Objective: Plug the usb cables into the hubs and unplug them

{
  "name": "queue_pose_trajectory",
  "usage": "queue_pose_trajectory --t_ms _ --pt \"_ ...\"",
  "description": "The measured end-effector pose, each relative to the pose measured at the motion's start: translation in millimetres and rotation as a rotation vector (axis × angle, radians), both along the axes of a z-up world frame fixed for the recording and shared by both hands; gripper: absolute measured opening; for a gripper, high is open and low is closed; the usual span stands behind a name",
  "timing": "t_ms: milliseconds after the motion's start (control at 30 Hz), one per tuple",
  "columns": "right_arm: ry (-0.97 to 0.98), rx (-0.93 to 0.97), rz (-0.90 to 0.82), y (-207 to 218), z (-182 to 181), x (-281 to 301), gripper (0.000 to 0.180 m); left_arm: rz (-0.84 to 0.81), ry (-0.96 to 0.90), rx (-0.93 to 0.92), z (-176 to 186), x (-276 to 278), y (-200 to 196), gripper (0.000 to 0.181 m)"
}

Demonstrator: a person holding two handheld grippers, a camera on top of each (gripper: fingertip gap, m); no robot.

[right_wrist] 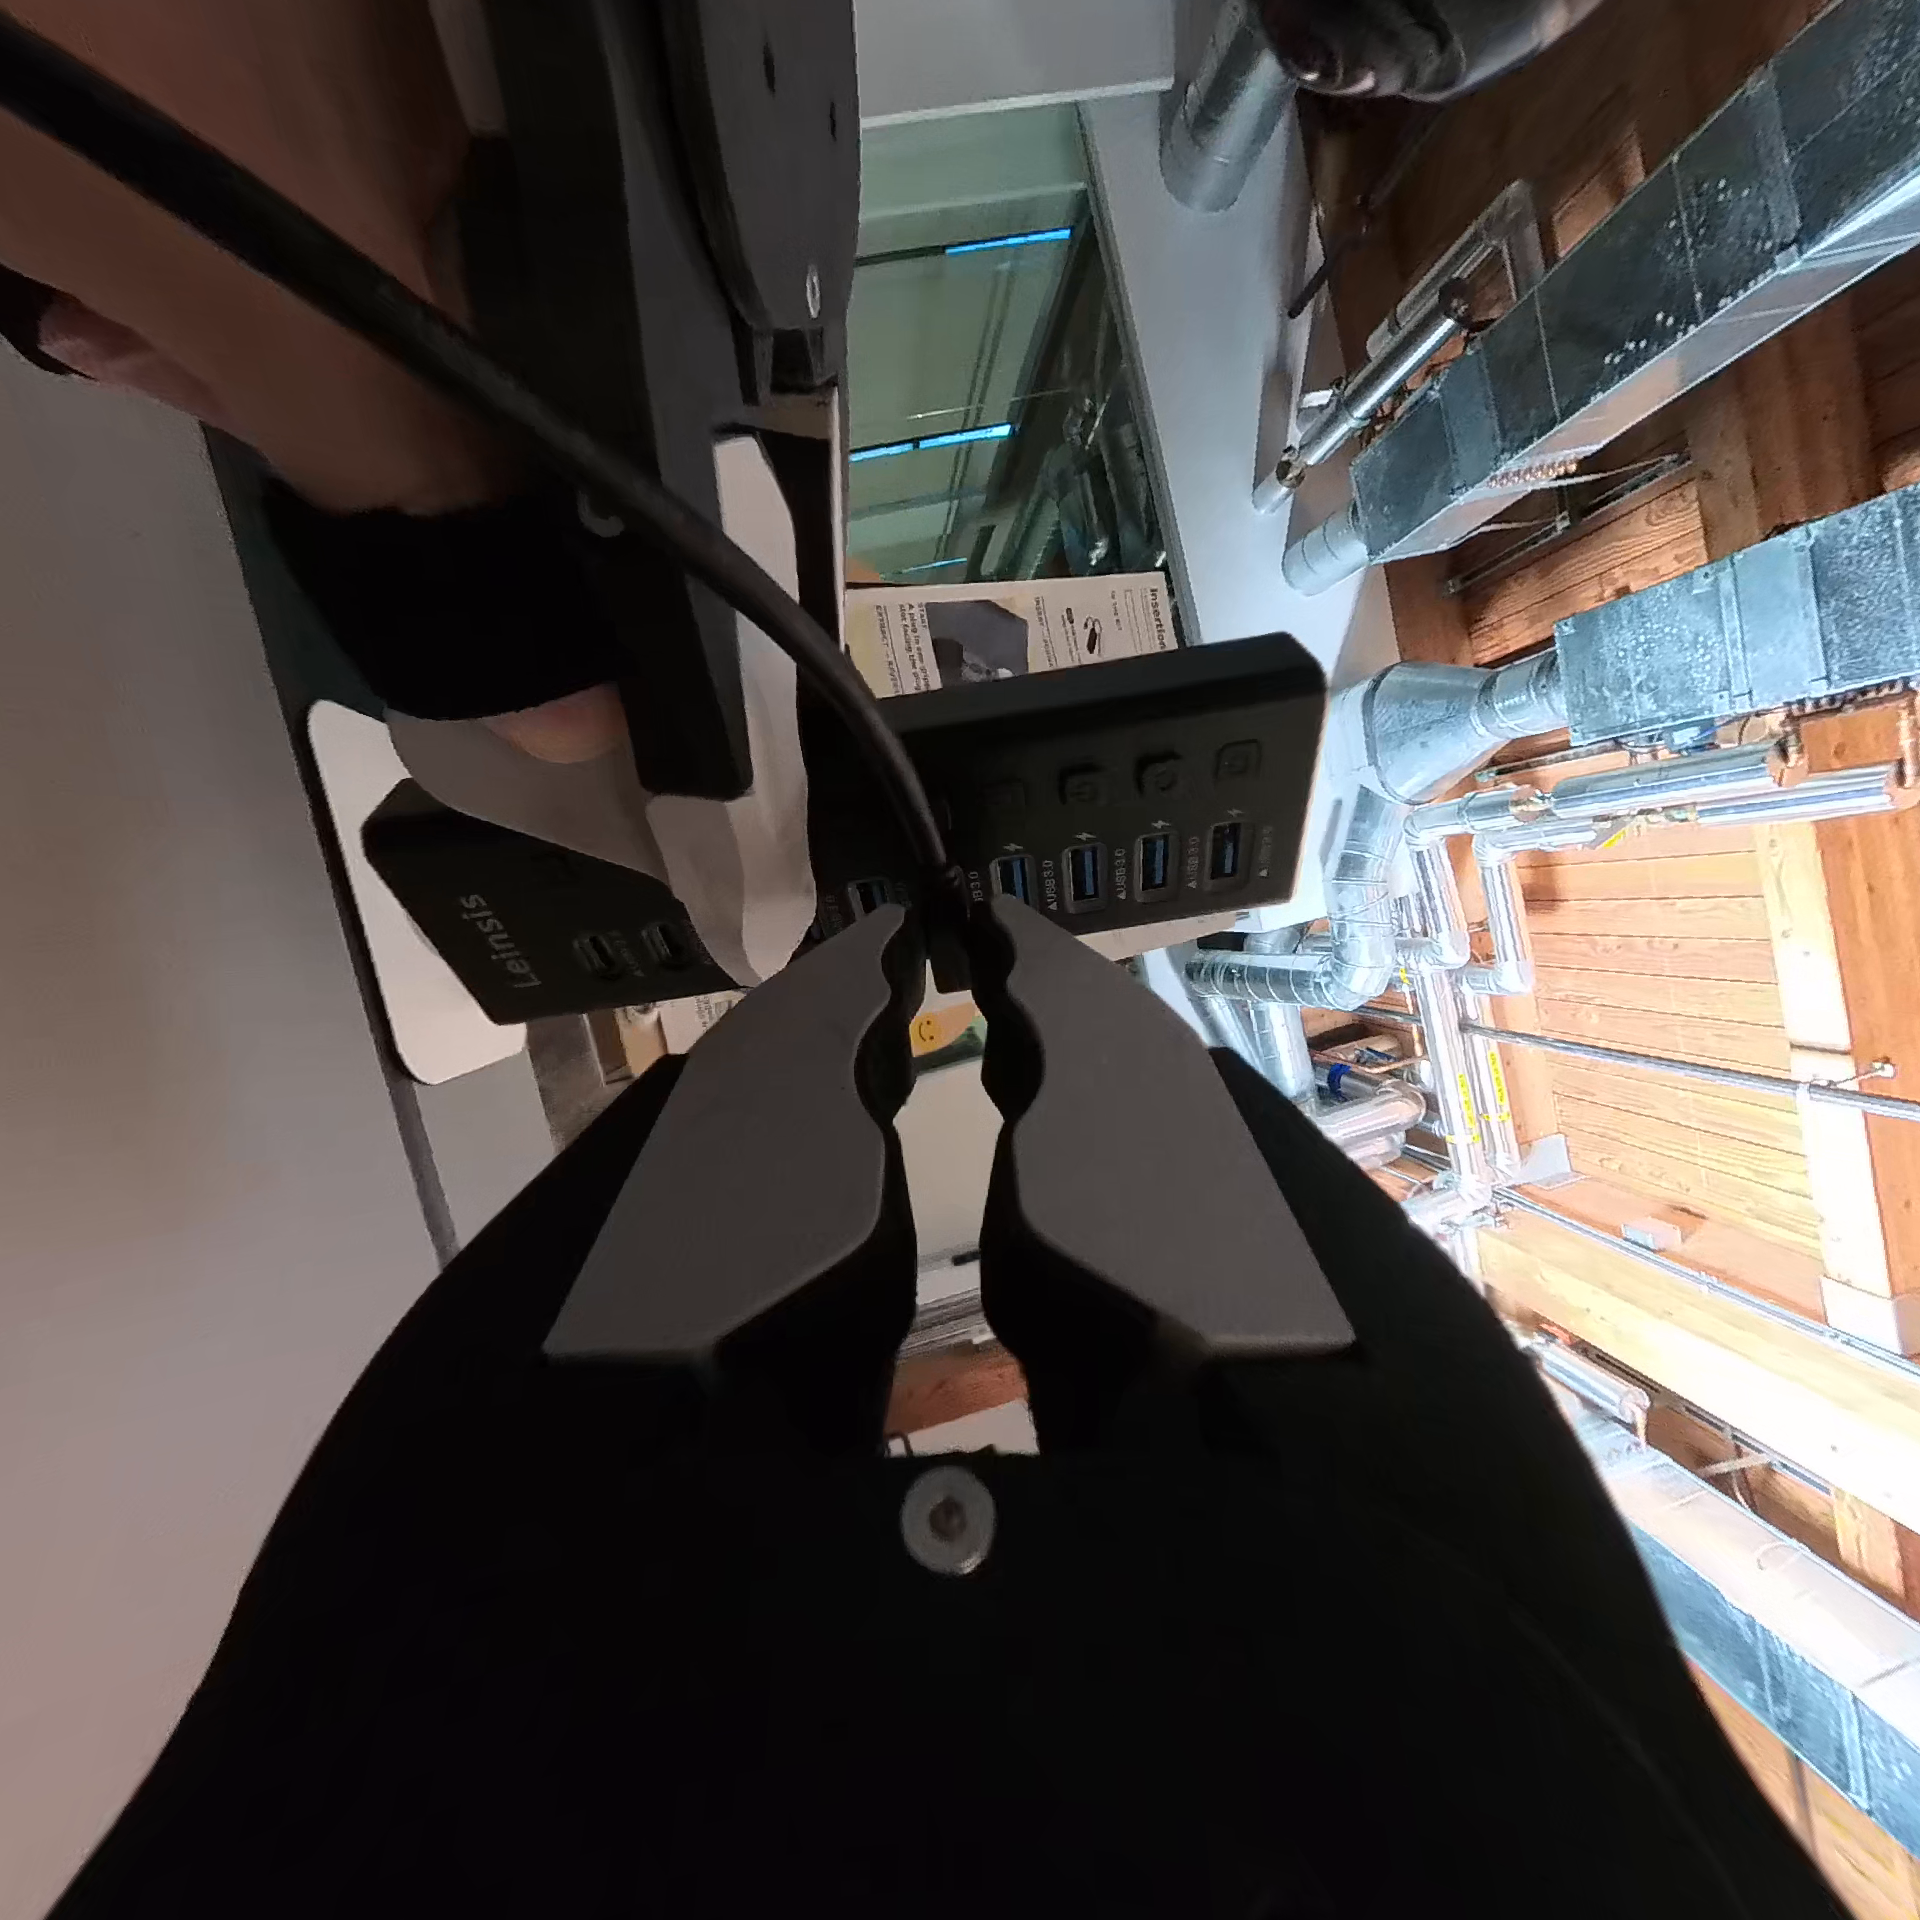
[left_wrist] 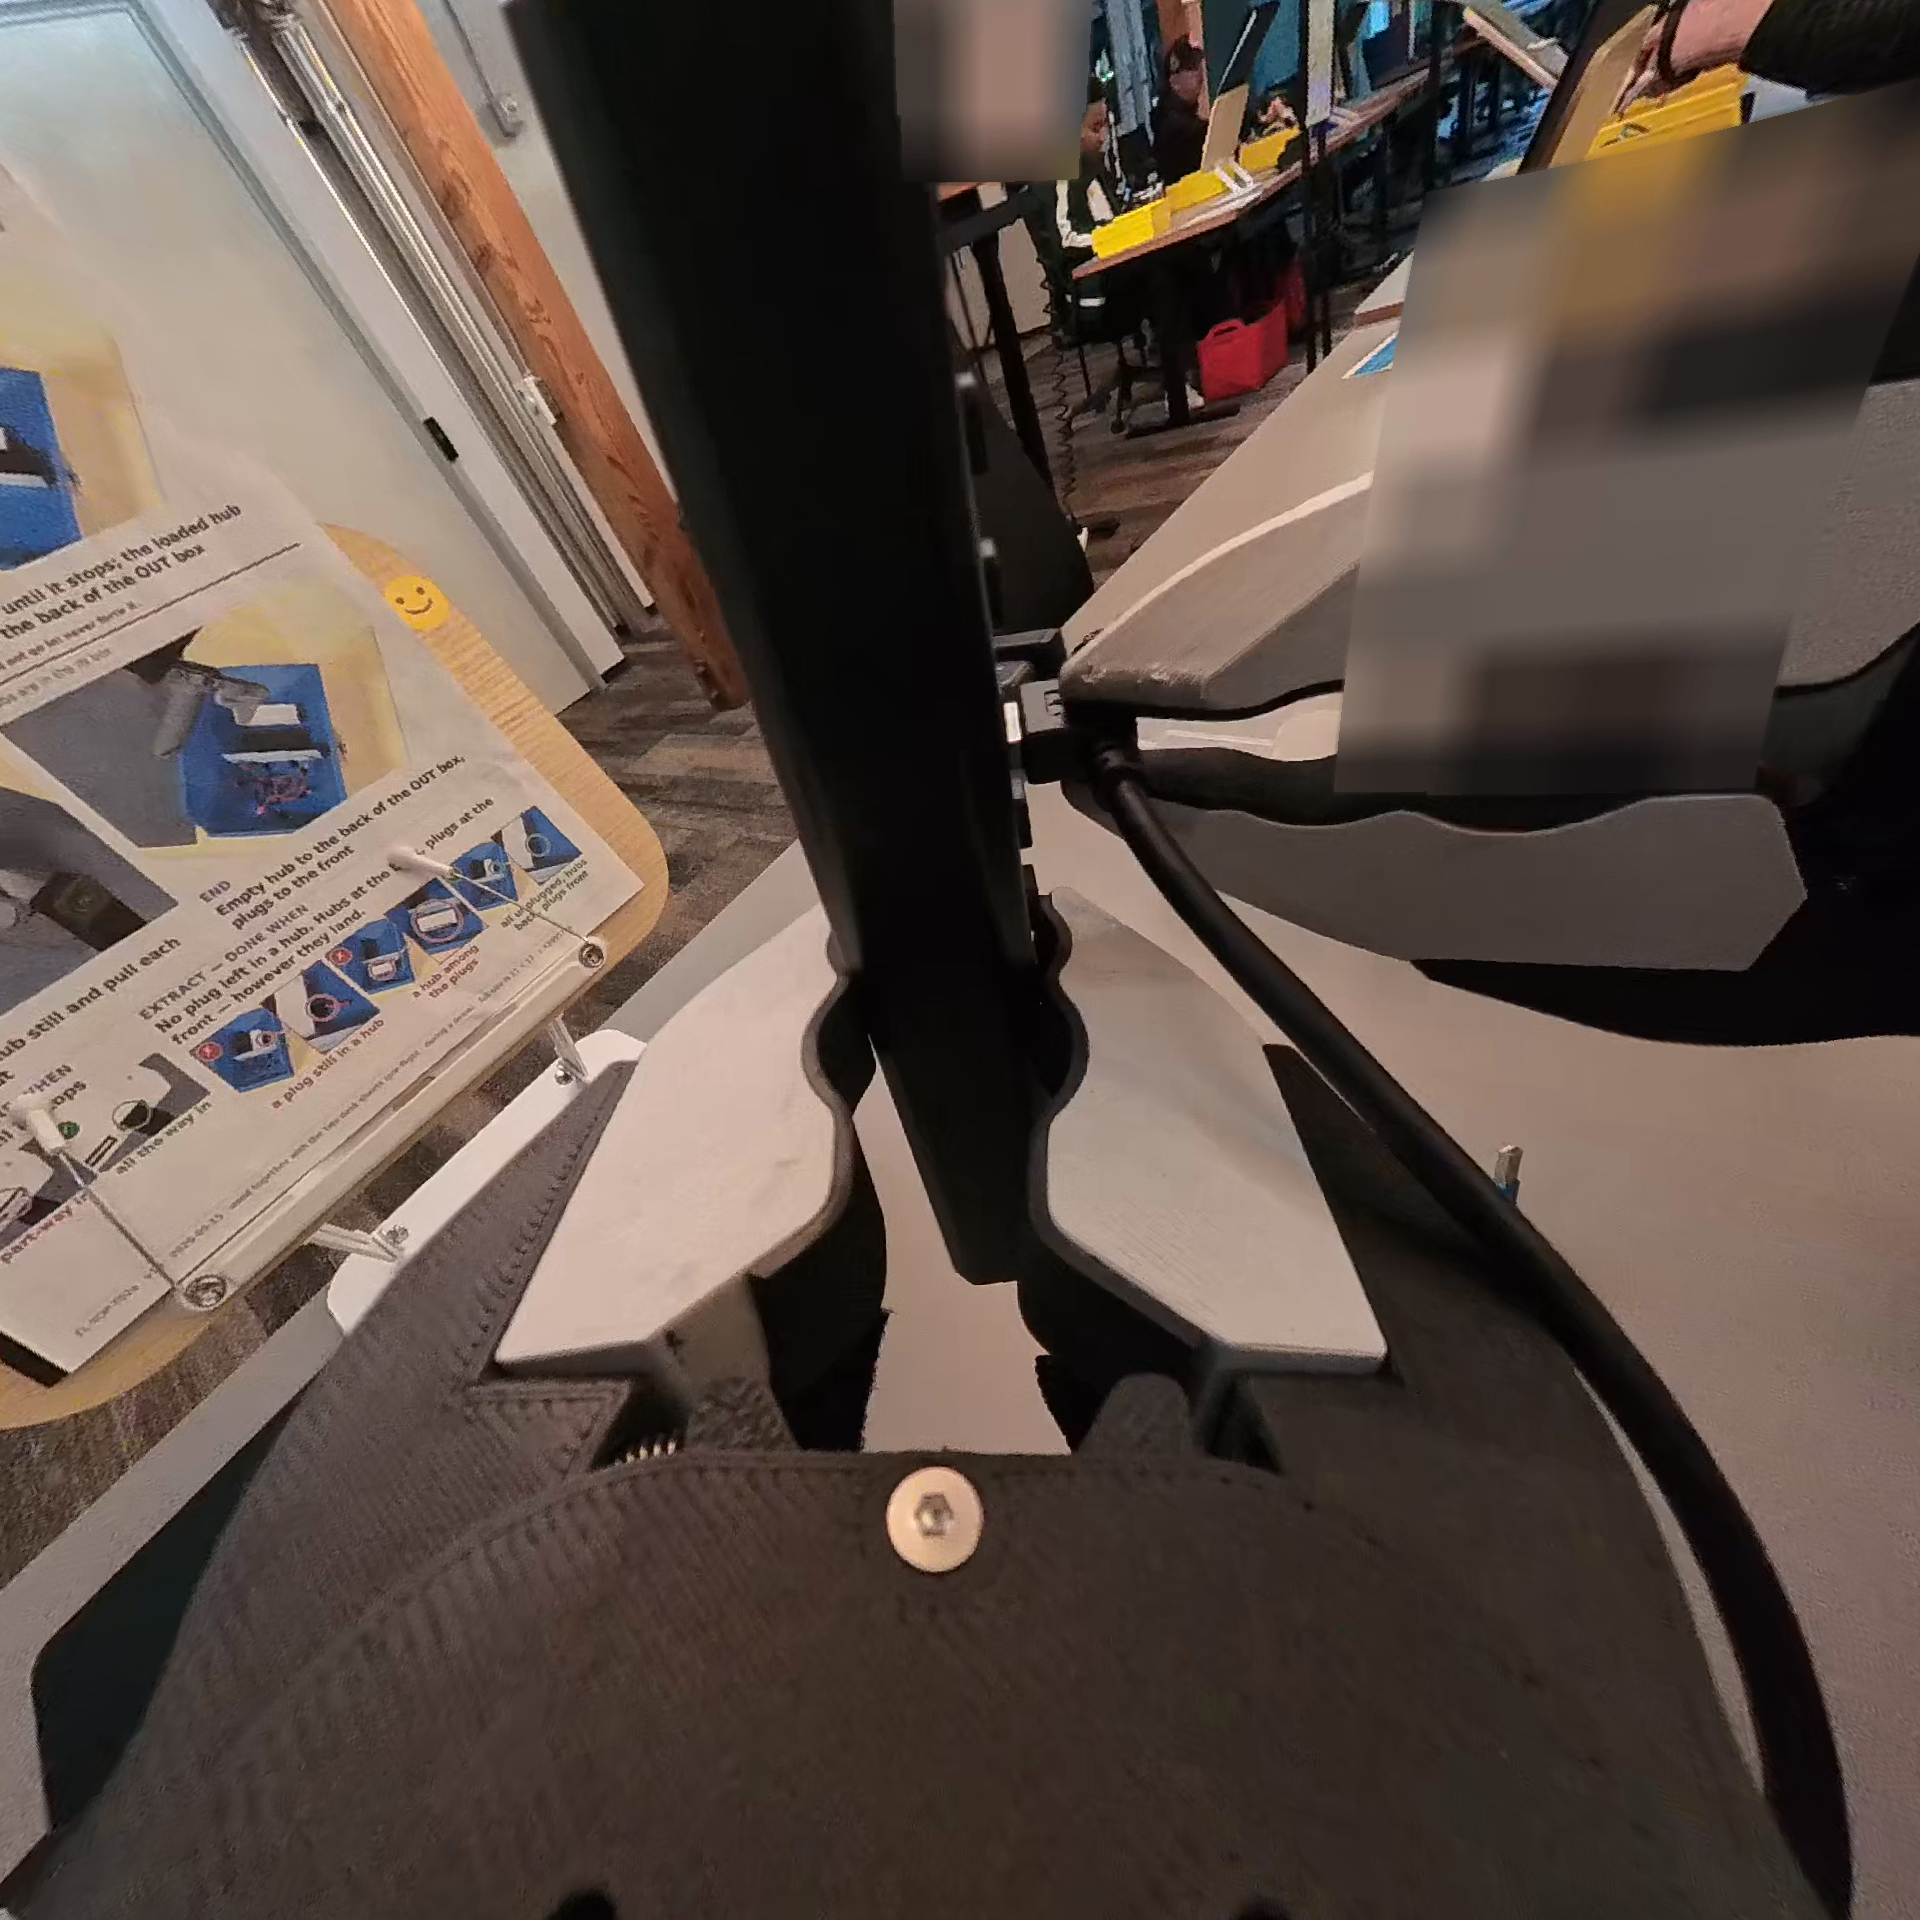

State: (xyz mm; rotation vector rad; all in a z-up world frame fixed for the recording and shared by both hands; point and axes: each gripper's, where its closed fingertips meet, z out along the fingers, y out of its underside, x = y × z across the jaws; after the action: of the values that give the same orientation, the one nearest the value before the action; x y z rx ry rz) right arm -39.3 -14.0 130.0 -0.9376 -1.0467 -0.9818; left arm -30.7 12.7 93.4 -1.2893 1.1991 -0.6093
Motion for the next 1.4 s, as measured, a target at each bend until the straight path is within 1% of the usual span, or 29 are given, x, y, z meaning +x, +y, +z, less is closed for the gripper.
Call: queue_pose_trajectory --t_ms 100,233,300,367,400,433,600,767,800,867,900,967,1000,1067,1167,1233,1267,1333,1400 --pt "0.007 0.023 0.010 -1 2 -2 0.009 -0.027 -0.035 -0.007 4 0 -2 0.028" --pt "-0.032 0.105 0.033 -12 10 -5 0.009 -0.067 -0.109 0.098 19 -1 -8 0.026" --pt "-0.039 0.120 0.031 -14 12 -5 0.009 -0.078 -0.153 0.105 23 -2 -10 0.028" --pt "-0.041 0.121 0.042 -15 12 -6 0.009 -0.099 -0.188 0.108 26 -3 -11 0.038" --pt "-0.045 0.123 0.048 -16 11 -7 0.009 -0.128 -0.187 0.122 26 -2 -15 0.031" --pt "-0.047 0.131 0.051 -17 11 -9 0.008 -0.131 -0.176 0.138 24 -2 -15 0.029" --pt "-0.037 0.158 0.055 -14 9 -12 0.008 -0.073 -0.132 0.181 23 -7 -12 0.029" --pt "-0.016 0.161 0.105 -21 13 -16 0.008 -0.075 -0.114 0.181 25 -11 -18 0.028" --pt "-0.008 0.166 0.081 -19 14 -15 0.008 -0.041 -0.116 0.173 25 -10 -16 0.028" --pt "0.001 0.136 0.038 -13 12 -11 0.008 0.034 -0.079 0.218 24 -10 -10 0.029" --pt "0.007 0.130 0.045 -13 11 -10 0.008 0.030 -0.063 0.210 22 -10 -12 0.029" --pt "-0.007 0.160 0.107 -20 12 -13 0.008 -0.094 -0.092 0.109 21 -8 -23 0.029" --pt "0.008 0.166 0.141 -24 15 -16 0.008 -0.120 -0.121 0.110 23 -8 -25 0.029" --pt "0.005 0.141 0.122 -23 16 -16 0.008 -0.090 -0.109 0.154 25 -9 -23 0.028" --pt "0.006 0.101 0.073 -15 13 -13 0.008 -0.047 -0.091 0.135 21 -8 -16 0.029" --pt "0.028 0.056 0.033 -6 11 -10 0.009 0.015 -0.107 0.124 20 -7 -6 0.029" --pt "0.052 0.019 0.029 -1 9 -8 0.009 0.050 -0.123 0.159 22 -7 -1 0.029" --pt "0.117 -0.042 0.094 3 9 -7 0.011 0.106 -0.151 0.230 26 -8 5 0.027" --pt "0.265 -0.150 0.194 2 9 -5 0.012 0.177 -0.173 0.273 29 -14 13 0.029"
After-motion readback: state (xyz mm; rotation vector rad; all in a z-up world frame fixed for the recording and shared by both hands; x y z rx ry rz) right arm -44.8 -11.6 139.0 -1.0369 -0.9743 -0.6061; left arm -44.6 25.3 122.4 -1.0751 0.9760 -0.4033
